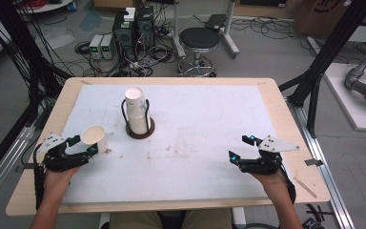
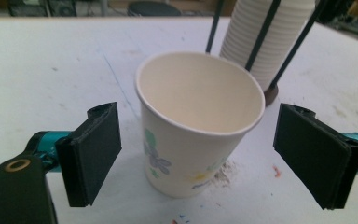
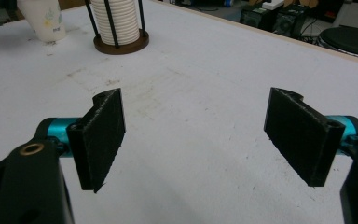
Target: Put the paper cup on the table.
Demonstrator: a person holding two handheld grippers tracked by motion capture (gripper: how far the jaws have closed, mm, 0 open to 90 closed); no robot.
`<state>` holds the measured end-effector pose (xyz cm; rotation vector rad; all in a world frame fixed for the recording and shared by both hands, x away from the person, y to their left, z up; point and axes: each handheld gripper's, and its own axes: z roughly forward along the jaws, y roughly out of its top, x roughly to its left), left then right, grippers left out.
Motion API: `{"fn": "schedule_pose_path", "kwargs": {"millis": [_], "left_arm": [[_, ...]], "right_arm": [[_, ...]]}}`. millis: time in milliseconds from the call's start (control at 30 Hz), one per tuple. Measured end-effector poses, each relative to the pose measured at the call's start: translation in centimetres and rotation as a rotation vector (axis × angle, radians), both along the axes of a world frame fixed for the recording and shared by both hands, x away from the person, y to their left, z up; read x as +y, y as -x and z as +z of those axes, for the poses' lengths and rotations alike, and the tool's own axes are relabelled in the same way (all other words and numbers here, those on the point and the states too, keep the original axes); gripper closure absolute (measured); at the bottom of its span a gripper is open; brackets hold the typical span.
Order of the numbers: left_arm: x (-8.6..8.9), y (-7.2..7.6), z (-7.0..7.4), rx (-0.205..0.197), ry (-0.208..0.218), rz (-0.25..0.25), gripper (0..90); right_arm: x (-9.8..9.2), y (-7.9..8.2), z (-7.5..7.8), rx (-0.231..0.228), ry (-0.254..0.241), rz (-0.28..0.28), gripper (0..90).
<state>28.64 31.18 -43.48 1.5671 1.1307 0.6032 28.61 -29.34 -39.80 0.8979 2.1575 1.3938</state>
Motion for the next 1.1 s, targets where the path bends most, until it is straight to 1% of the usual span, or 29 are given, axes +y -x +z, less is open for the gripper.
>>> {"fn": "schedule_pose_path", "kwargs": {"millis": [67, 100, 167, 200, 233, 267, 333, 400, 533, 667, 867, 933, 1000, 1100], "left_arm": [[0.2, 0.5, 0.7, -0.057, 0.015, 0.015, 15.0], [0.2, 0.7, 1.3, -0.096, 0.023, 0.017, 15.0], [0.0, 1.1, 2.0, -0.147, 0.035, 0.008, 15.0], [-0.4, 1.3, 2.5, -0.177, 0.037, -0.007, 15.0], [-0.8, 1.4, 2.9, -0.198, 0.037, -0.020, 15.0], [-1.2, 1.5, 3.2, -0.212, 0.038, -0.034, 15.0], [-2.6, 1.6, 3.7, -0.235, 0.035, -0.084, 15.0], [-3.8, 1.6, 3.8, -0.239, 0.026, -0.127, 15.1], [-6.5, 1.6, 3.8, -0.242, 0.009, -0.205, 15.2], [-7.9, 1.4, 3.7, -0.244, 0.007, -0.248, 15.2], [-8.7, 1.5, 3.2, -0.238, 0.010, -0.287, 15.2], [-8.9, 1.5, 3.1, -0.239, 0.014, -0.292, 15.3], [-8.9, 1.6, 3.0, -0.237, 0.009, -0.299, 15.3], [-9.0, 1.7, 2.8, -0.233, 0.012, -0.303, 15.3]], "right_arm": [[0.0, 0.0, 0.0, 0.003, 0.002, 0.001, 20.8], [0.0, 0.1, 0.0, 0.004, 0.001, 0.001, 20.8], [-0.1, 0.0, 0.0, 0.003, 0.003, -0.002, 20.8], [-0.1, 0.0, 0.0, 0.006, 0.002, -0.003, 20.8], [-0.2, 0.0, -0.1, 0.008, 0.004, -0.008, 20.8], [-0.2, 0.0, -0.1, 0.006, 0.011, -0.012, 20.8], [-0.2, -0.1, -0.3, 0.013, 0.020, -0.018, 20.8], [-0.2, -0.1, -0.5, 0.021, 0.038, -0.031, 20.7], [-0.2, -0.1, -0.5, 0.025, 0.035, -0.037, 20.8], [-0.4, 0.1, -0.4, 0.023, 0.025, -0.038, 20.7], [-0.5, 0.3, -0.4, 0.025, 0.027, -0.039, 20.7], [-0.5, 0.7, -0.3, 0.023, 0.024, -0.040, 20.7], [-0.5, 0.7, -0.2, 0.016, 0.025, -0.041, 20.8], [-0.3, 1.0, -0.2, 0.021, 0.022, -0.046, 20.7]]}}
